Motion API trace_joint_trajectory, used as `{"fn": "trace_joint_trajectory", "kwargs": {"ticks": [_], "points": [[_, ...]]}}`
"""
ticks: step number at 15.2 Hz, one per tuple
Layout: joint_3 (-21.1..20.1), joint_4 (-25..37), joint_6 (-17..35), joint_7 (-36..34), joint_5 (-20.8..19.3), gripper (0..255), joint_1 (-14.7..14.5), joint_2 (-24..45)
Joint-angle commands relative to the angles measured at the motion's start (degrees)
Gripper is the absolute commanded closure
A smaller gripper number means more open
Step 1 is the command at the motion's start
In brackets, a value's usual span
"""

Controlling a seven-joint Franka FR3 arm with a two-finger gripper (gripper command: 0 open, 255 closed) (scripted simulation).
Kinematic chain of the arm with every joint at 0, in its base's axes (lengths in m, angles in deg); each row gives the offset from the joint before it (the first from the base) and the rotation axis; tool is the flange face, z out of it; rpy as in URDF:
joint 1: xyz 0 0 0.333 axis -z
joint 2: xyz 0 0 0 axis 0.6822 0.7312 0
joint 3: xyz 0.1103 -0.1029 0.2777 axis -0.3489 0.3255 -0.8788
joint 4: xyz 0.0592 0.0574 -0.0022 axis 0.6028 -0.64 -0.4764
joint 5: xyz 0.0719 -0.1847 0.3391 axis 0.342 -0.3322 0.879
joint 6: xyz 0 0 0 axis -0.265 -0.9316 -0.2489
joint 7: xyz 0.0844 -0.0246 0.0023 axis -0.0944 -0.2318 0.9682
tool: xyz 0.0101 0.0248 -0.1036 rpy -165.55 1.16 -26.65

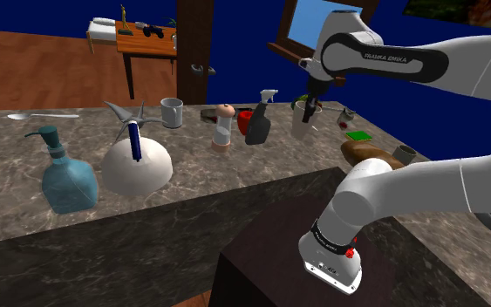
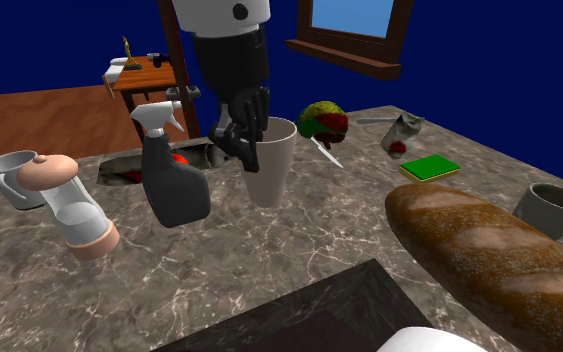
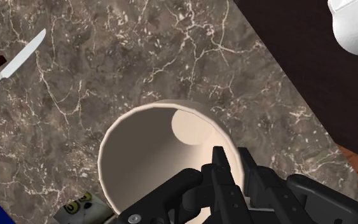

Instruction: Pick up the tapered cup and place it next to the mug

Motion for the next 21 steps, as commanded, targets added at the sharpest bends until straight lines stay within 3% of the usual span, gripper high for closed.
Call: {"fn": "trace_joint_trajectory", "kwargs": {"ticks": [1, 21], "points": [[-0.3, 1.6, -1.4, 0.3, 0.3, 255, -0.1, 0.2], [-3.0, 18.9, -15.1, 2.6, 3.2, 255, -1.4, 3.7]]}}
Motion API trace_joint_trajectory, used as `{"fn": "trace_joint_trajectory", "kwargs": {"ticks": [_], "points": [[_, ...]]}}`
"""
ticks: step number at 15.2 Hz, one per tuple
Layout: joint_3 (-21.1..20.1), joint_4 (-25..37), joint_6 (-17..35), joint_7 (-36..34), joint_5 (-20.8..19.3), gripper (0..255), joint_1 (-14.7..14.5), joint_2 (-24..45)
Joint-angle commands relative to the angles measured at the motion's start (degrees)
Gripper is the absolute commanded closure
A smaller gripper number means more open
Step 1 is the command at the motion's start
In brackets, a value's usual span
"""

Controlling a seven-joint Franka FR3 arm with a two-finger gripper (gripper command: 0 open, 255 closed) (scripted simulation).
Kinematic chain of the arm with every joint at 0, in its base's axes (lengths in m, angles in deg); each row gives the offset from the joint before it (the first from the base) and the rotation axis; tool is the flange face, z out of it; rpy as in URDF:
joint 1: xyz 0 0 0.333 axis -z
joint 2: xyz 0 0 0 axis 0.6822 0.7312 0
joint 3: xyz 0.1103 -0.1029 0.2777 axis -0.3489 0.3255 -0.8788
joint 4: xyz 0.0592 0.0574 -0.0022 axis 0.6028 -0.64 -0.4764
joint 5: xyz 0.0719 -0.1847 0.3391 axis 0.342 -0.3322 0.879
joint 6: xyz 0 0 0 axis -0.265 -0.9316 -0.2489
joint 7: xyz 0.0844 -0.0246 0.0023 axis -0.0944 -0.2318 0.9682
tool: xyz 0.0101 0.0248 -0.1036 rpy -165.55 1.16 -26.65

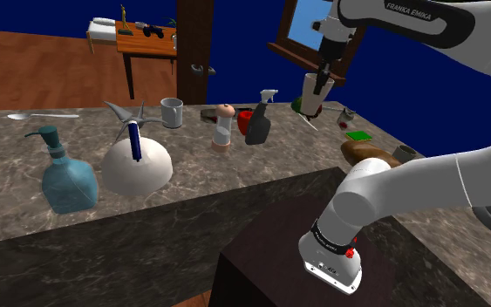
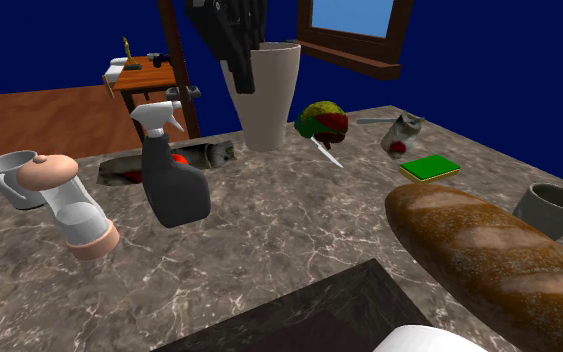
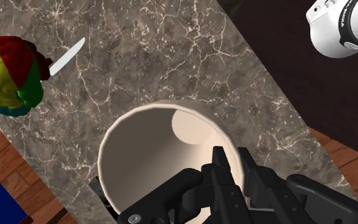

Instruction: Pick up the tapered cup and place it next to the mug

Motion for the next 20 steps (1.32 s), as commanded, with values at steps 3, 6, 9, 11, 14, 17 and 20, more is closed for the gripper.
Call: {"fn": "trace_joint_trajectory", "kwargs": {"ticks": [3, 6, 9, 11, 14, 17, 20], "points": [[-1.2, 2.8, -1.4, -0.9, 1.1, 255, -0.6, 1.7], [-3.9, 3.8, -0.3, -4.5, 3.2, 255, -2.0, 4.6], [-6.3, 5.3, 0.8, -7.9, 5.2, 255, -3.3, 8.0], [-7.9, 6.7, 1.5, -10.1, 6.4, 255, -4.1, 10.4], [-10.2, 9.2, 2.5, -13.2, 8.0, 255, -5.3, 14.4], [-12.3, 12.4, 3.2, -16.3, 9.3, 255, -6.4, 18.8], [-14.3, 16.1, 3.7, -19.2, 10.3, 255, -7.5, 23.4]]}}
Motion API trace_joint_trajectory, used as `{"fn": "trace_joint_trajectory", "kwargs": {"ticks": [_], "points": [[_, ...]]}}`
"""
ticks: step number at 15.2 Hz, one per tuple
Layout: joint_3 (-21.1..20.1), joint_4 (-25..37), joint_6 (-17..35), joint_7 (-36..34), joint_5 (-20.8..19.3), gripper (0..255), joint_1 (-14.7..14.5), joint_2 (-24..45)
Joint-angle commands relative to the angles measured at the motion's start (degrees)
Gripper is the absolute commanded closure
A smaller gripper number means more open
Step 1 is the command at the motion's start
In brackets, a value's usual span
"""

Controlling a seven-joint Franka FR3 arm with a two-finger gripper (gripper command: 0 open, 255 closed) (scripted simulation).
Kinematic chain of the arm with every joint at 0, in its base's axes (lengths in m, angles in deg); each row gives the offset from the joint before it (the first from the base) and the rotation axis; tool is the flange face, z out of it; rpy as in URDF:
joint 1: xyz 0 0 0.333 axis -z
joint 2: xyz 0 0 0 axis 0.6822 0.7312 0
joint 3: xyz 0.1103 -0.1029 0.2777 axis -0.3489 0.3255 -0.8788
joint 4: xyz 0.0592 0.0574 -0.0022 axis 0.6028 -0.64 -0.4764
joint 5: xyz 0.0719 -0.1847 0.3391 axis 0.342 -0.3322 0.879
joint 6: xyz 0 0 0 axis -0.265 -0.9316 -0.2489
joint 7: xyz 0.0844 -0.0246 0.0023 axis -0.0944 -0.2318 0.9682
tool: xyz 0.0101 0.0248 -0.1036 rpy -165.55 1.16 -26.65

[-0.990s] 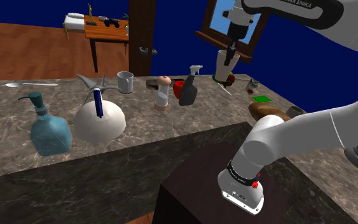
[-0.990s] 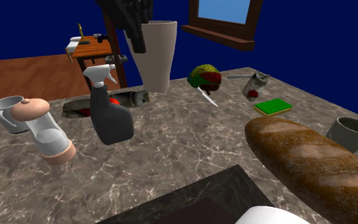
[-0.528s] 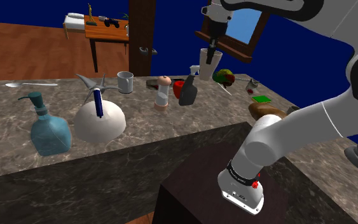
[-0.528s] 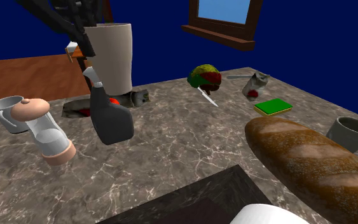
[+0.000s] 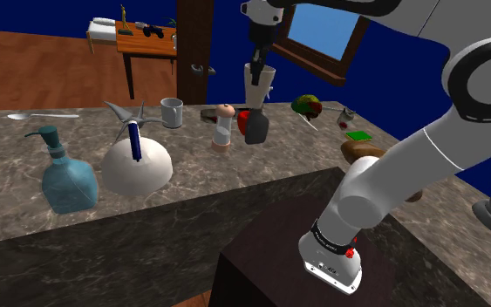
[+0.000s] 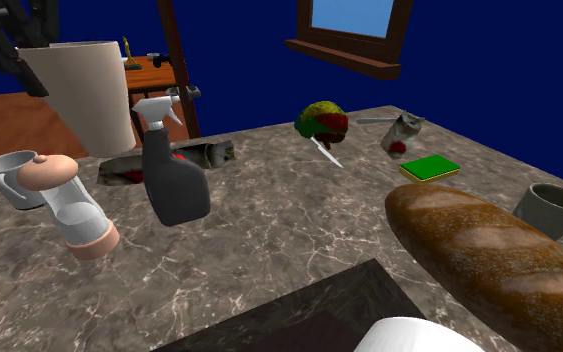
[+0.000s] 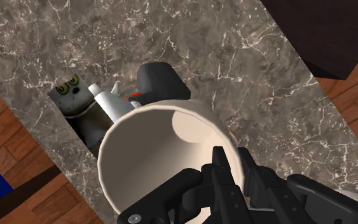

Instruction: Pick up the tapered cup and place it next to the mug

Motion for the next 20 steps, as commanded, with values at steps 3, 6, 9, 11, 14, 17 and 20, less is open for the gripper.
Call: {"fn": "trace_joint_trajectory", "kwargs": {"ticks": [3, 6, 9, 11, 14, 17, 20], "points": [[-2.5, 5.4, 0.8, -3.8, 1.0, 255, -1.3, 6.6], [-4.2, 10.5, 0.6, -6.5, 1.4, 255, -2.4, 11.9], [-5.8, 16.5, 0.0, -9.2, 1.4, 255, -3.5, 17.6], [-6.8, 21.1, -0.8, -10.9, 1.2, 255, -4.2, 21.6], [-8.1, 28.9, -2.5, -13.3, 0.7, 255, -5.6, 28.1], [-9.1, 38.4, -5.0, -15.5, -0.2, 255, -7.3, 35.4], [-9.7, 50.8, -9.0, -17.3, -1.4, 255, -9.5, 44.1]]}}
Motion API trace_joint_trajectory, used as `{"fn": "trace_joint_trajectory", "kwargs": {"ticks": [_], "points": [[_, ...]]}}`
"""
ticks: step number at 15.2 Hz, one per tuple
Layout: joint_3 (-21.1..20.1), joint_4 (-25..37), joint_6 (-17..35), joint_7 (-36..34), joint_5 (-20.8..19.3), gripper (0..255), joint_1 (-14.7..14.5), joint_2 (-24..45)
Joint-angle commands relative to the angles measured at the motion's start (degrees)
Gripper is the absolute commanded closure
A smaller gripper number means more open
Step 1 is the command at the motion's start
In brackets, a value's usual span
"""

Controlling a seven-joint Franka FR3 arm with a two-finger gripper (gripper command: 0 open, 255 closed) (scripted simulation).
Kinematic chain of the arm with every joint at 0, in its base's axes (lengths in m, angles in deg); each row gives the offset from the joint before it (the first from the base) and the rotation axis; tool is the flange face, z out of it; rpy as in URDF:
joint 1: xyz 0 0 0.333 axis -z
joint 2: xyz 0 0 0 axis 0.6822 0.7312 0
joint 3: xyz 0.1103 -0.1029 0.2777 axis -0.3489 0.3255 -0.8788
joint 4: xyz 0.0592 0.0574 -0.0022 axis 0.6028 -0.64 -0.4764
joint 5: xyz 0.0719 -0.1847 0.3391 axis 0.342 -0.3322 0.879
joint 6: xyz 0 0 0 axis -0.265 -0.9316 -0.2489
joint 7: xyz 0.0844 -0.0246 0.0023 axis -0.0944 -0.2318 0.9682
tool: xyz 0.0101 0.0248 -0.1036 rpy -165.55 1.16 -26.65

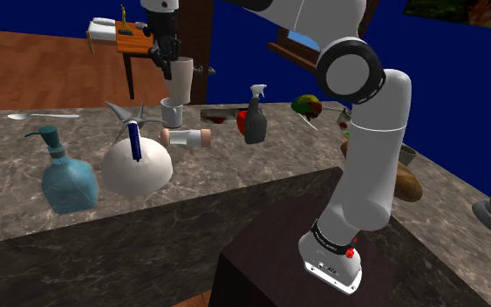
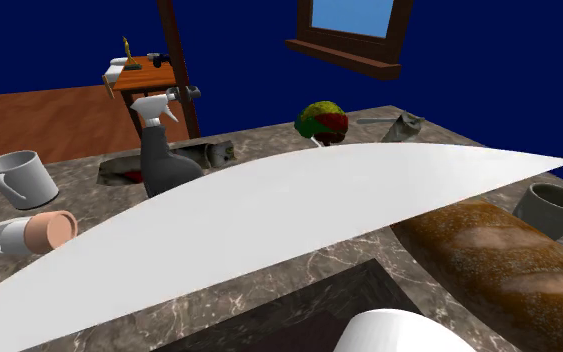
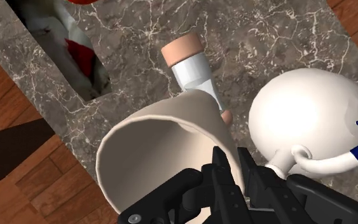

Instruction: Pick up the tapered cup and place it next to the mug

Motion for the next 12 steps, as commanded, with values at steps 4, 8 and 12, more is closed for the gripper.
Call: {"fn": "trace_joint_trajectory", "kwargs": {"ticks": [4, 8, 12], "points": [[-0.2, 18.4, -6.0, -1.5, -1.5, 255, -3.2, 12.5], [-0.4, 9.8, -0.8, -2.2, -1.1, 255, -2.4, 9.3], [-0.5, 3.5, 3.6, -2.6, -0.9, 255, -1.9, 7.4]]}}
